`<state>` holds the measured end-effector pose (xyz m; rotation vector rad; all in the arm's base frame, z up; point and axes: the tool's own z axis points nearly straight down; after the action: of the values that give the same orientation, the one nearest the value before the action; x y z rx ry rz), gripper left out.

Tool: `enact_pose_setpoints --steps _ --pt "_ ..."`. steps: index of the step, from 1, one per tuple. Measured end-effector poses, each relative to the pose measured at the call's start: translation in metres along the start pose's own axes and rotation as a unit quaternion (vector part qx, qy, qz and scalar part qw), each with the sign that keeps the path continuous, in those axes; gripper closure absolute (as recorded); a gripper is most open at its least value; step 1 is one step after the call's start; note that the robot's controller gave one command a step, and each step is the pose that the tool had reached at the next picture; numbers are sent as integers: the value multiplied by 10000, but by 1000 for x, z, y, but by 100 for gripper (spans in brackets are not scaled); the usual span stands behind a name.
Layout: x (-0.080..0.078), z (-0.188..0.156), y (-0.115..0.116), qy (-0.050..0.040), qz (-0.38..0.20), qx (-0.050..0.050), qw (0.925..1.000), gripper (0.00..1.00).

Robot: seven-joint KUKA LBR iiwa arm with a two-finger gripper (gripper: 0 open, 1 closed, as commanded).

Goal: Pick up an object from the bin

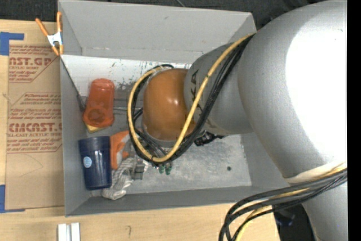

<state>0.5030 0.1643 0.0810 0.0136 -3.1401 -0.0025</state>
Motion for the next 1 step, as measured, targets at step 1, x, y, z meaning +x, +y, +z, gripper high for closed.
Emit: enact_pose_setpoints --steps 1 --pt "-24 -97 -28 -16 -66 4 10000 100"
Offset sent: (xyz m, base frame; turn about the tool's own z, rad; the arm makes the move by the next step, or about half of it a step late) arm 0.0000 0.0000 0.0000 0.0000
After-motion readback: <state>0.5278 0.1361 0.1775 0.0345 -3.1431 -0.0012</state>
